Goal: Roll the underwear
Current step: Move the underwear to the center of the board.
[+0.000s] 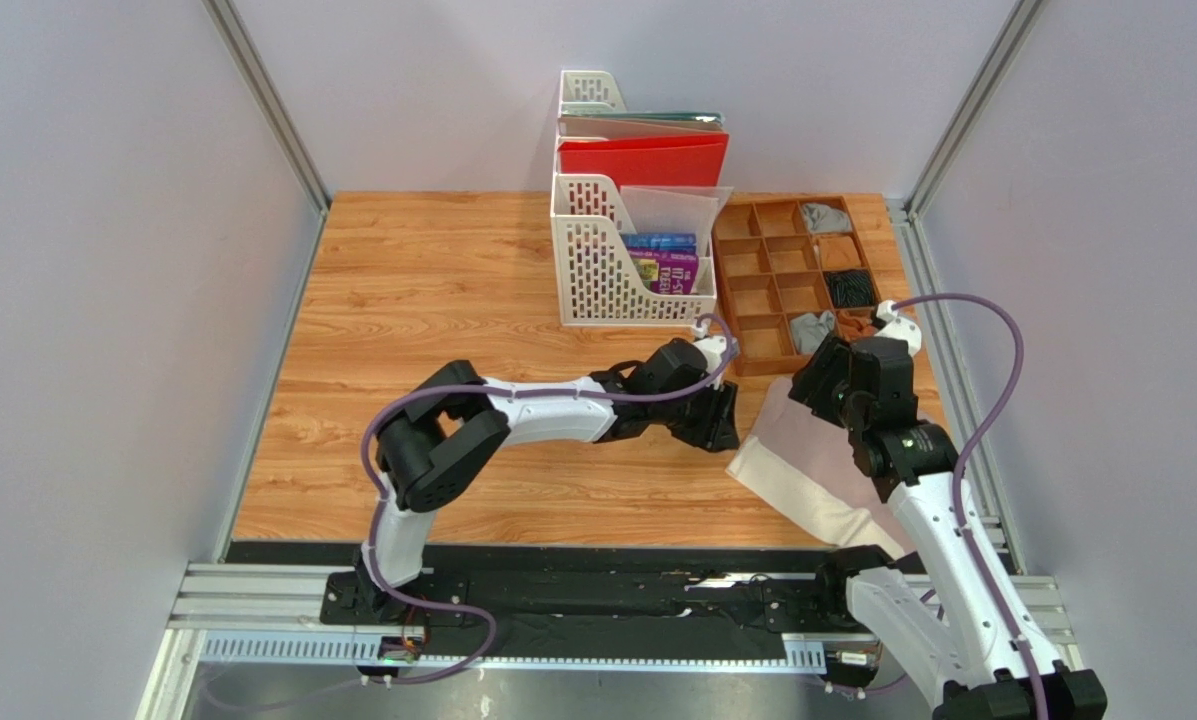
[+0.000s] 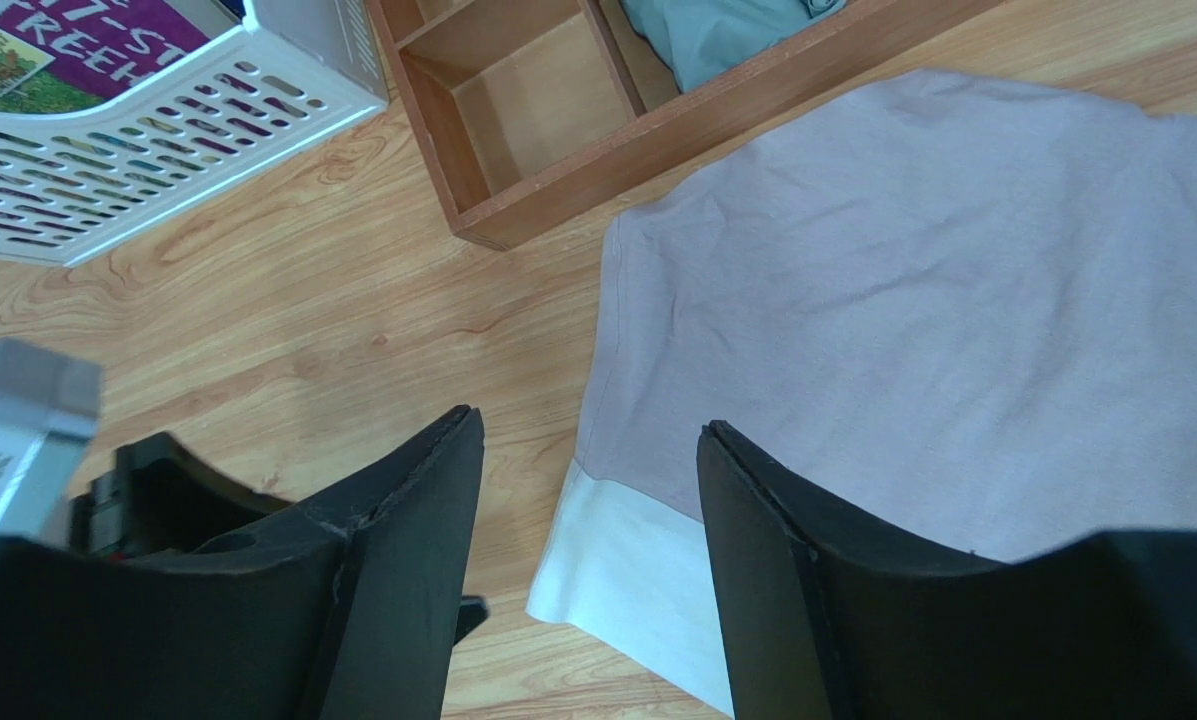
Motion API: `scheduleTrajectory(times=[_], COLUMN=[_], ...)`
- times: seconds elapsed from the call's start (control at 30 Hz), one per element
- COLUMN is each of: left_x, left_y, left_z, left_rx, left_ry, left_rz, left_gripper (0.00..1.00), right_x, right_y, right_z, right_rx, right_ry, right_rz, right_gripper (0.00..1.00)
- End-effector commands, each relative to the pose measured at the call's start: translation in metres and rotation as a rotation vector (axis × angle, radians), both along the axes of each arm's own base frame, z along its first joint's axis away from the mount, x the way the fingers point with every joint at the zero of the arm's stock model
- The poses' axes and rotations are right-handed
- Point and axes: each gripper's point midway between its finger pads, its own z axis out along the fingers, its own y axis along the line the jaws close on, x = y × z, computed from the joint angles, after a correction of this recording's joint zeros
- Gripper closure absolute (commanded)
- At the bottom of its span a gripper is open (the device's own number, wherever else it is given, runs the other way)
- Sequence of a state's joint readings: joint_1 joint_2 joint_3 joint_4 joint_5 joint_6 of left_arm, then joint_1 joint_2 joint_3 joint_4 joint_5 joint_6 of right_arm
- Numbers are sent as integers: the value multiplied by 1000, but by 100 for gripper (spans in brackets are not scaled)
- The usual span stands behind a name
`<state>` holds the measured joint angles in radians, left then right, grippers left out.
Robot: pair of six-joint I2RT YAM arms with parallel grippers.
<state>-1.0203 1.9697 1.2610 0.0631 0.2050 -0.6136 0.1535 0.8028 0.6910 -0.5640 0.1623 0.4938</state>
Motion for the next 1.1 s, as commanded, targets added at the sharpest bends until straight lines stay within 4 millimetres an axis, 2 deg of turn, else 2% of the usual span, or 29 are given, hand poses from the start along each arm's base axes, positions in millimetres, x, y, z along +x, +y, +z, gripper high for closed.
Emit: scheduleTrajectory(times=[0.0, 0.23, 0.53, 0.77, 0.87, 0.93, 1.03, 1.07], left_x=[-4, -4, -11, -17, -20, -21, -19, -19], left_y=[-30, -30, -36, -33, -34, -36, -34, -27], left_z=[7, -20, -43, -62, -67, -68, -66, -65], left_rx=[-63, -3, 17, 63, 67, 56, 48, 67], left_ry=[-3, 16, 67, 88, 95, 99, 87, 80], left_rz=[-43, -39, -59, -62, -65, -69, -53, -36], left_gripper=[46, 48, 53, 75, 88, 100, 100, 100], right_x=[2, 0, -1, 0, 0, -1, 0, 0], right_y=[0, 2, 3, 5, 5, 5, 6, 9], right_z=[22, 29, 30, 32, 31, 30, 28, 28], right_rx=[20, 33, 33, 40, 39, 37, 34, 40], right_ry=[-62, -83, -88, -94, -90, -89, -83, -82], right_rz=[-11, 5, 12, 20, 21, 22, 36, 47], right_gripper=[41, 41, 41, 41, 41, 41, 41, 41])
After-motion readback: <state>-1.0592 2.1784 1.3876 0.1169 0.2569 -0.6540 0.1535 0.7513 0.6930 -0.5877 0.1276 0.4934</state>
